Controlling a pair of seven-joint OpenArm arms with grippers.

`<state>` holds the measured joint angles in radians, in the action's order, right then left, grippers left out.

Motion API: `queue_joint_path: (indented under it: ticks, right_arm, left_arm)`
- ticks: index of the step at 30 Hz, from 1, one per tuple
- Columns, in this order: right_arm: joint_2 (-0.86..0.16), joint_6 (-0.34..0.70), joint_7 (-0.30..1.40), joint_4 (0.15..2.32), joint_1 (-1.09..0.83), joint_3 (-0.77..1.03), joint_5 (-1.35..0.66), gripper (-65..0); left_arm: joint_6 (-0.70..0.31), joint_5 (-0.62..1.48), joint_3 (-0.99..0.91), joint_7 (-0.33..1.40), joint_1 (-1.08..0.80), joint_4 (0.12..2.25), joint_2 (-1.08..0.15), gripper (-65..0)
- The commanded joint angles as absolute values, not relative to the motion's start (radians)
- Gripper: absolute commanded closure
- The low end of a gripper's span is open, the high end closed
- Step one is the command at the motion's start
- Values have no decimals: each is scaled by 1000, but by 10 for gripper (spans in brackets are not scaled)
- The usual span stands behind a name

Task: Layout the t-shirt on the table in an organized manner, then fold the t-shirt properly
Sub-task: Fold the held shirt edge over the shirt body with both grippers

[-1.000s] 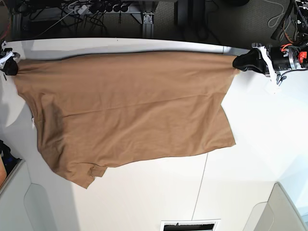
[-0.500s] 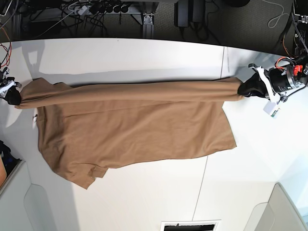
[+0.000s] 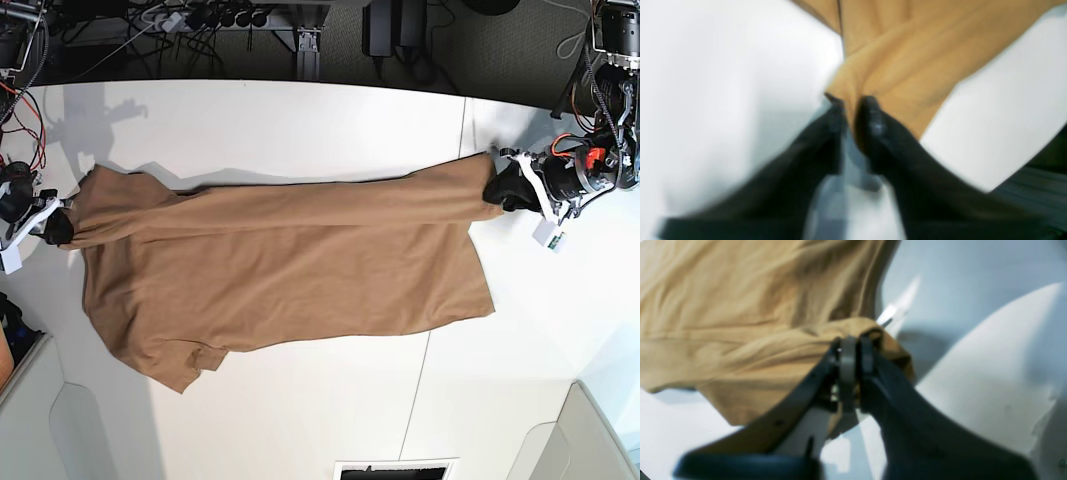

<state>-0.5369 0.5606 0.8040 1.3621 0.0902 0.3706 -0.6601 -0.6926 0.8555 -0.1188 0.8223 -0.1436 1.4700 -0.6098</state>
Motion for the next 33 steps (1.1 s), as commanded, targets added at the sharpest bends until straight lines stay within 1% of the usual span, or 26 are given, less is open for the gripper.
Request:
queue_joint_path:
  ticks: [1, 2, 3, 6, 11, 15, 16, 17, 18, 19, 24, 26, 27, 30, 33]
  right_arm:
    - [-562, 560, 781, 1377, 110, 379, -673, -167]
    - [-562, 560, 781, 1378, 110, 382, -673, -201]
    - [-562, 560, 781, 1380, 110, 387, -677, -213]
    - [-562, 558, 786, 1397, 110, 411, -706, -212]
    - [-562, 558, 786, 1423, 110, 439, -726, -212]
    - [-555, 558, 781, 1429, 118, 439, -726, -210]
    - [-548, 558, 781, 1429, 123, 439, -726, -201]
    - [-542, 558, 779, 1429, 125, 439, -725, -160]
    - [-533, 558, 773, 1428, 127, 438, -724, -87]
    - [-522, 558, 766, 1427, 127, 437, -717, 0]
    - [-444, 566, 706, 1394, 127, 430, -612, 0]
    - [-420, 565, 701, 1374, 127, 421, -551, 0]
    - [-413, 565, 699, 1359, 126, 415, -533, 0]
    - [-414, 565, 693, 1290, 127, 385, -527, 0]
    - [-415, 566, 695, 1238, 125, 355, -527, 0]
  left_arm:
    - [-698, 871, -128, 796, -127, 1482, -630, -271]
    - [-698, 871, -128, 797, -127, 1482, -630, -292]
    - [-698, 873, -128, 806, -125, 1483, -632, -292]
    - [-698, 892, -145, 836, -116, 1488, -632, -292]
    - [-698, 962, -237, 834, -116, 1558, -632, -292]
    - [-698, 989, -284, 833, -116, 1617, -632, -290]
    - [-698, 1004, -279, 833, -117, 1618, -630, -290]
    - [-698, 1007, -268, 830, -117, 1618, -626, -287]
    - [-698, 1003, -252, 830, -118, 1617, -620, -270]
    - [-698, 988, -234, 826, -117, 1617, -610, -242]
    - [-698, 800, -133, 665, -117, 1616, -556, -85]
    - [-698, 718, -88, 637, -117, 1613, -541, -22]
    - [-698, 683, -65, 631, -117, 1607, -533, 0]
    - [-698, 596, 9, 606, -116, 1568, -514, 0]
    - [-698, 556, 68, 603, -114, 1515, -506, 0]
